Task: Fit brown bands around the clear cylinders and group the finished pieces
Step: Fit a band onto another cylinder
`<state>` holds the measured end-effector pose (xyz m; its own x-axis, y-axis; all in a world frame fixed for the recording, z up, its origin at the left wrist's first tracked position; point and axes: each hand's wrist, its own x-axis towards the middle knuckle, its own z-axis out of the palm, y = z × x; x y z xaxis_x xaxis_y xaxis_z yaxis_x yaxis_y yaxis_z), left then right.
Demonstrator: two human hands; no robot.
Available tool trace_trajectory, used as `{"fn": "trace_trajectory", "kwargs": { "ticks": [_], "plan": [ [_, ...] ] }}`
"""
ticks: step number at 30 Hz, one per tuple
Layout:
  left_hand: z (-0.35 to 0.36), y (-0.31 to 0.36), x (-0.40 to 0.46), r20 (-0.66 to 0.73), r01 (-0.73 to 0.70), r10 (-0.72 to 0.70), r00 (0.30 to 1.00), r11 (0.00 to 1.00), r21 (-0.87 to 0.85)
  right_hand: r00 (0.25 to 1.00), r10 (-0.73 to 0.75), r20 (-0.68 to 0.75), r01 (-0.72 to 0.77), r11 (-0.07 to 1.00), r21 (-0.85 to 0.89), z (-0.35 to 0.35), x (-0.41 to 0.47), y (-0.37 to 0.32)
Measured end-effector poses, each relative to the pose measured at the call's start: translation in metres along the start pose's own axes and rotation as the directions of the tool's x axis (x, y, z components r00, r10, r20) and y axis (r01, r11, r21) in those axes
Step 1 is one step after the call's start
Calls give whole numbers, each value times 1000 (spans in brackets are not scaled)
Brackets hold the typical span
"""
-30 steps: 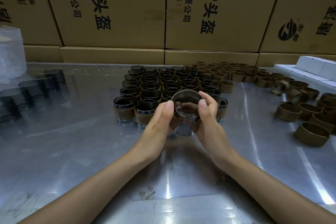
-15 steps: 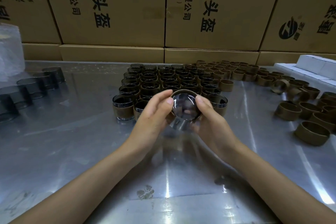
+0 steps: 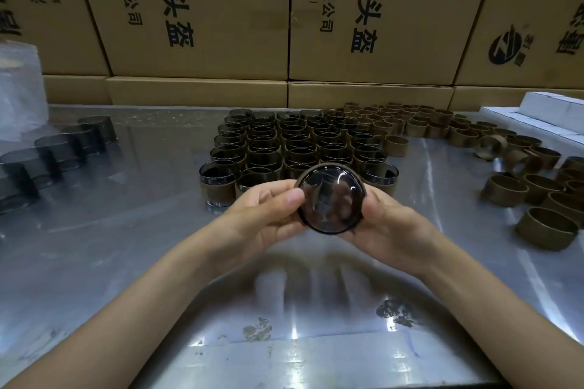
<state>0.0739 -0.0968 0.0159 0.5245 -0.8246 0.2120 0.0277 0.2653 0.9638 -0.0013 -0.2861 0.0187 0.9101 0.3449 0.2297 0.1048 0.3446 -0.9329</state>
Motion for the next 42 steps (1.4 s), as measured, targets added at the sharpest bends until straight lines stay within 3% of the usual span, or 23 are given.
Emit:
{"fn": "trace_trajectory", "kwargs": {
  "ticks": [4,9,13,16,17,19,21,25,28,31,33,38,42],
  "plan": [
    [4,-3,-3,137,17,-5,991,996,-83,997,-6,77,6,1000,7,4,-2,1],
    [0,-11,1,142,21,-6,990,994,-106,982,-2,191,-9,998,59,4,-3,0],
    [-1,-9,-1,340,18,28,940,991,-132,963,-118,243,95,990,106,7,-4,-9],
    [-3,-8,-1,210,-12,34,977,995,-104,952,-98,289,65,990,122,8,0,-3],
    [-2,-5,0,135,-8,23,991,994,-111,969,-58,241,39,996,82,7,0,-2],
    [0,0,3,-2,17,-17,1000,997,-74,1000,4,-6,-4,1000,-27,4,-2,0],
    [4,5,4,-50,9,-9,999,1000,7,977,3,-213,-33,990,-139,3,1,3],
    [12,0,5,-139,-104,141,980,964,246,885,-217,-411,35,913,-406,15,9,9],
    [9,-7,6,-117,-219,331,936,811,543,833,-428,-351,122,761,-638,10,9,15],
    [0,-7,6,20,-248,490,872,406,879,811,-557,-178,86,414,-906,4,8,17],
    [-7,-7,7,127,-264,498,858,213,941,824,-555,-118,37,261,-965,2,6,17],
    [-17,-11,9,160,-232,450,879,110,967,894,-431,-119,-66,135,-989,-2,5,19],
    [-22,-13,11,171,-211,431,886,48,976,905,-399,-151,-106,133,-985,-4,6,21]
  ]
}}
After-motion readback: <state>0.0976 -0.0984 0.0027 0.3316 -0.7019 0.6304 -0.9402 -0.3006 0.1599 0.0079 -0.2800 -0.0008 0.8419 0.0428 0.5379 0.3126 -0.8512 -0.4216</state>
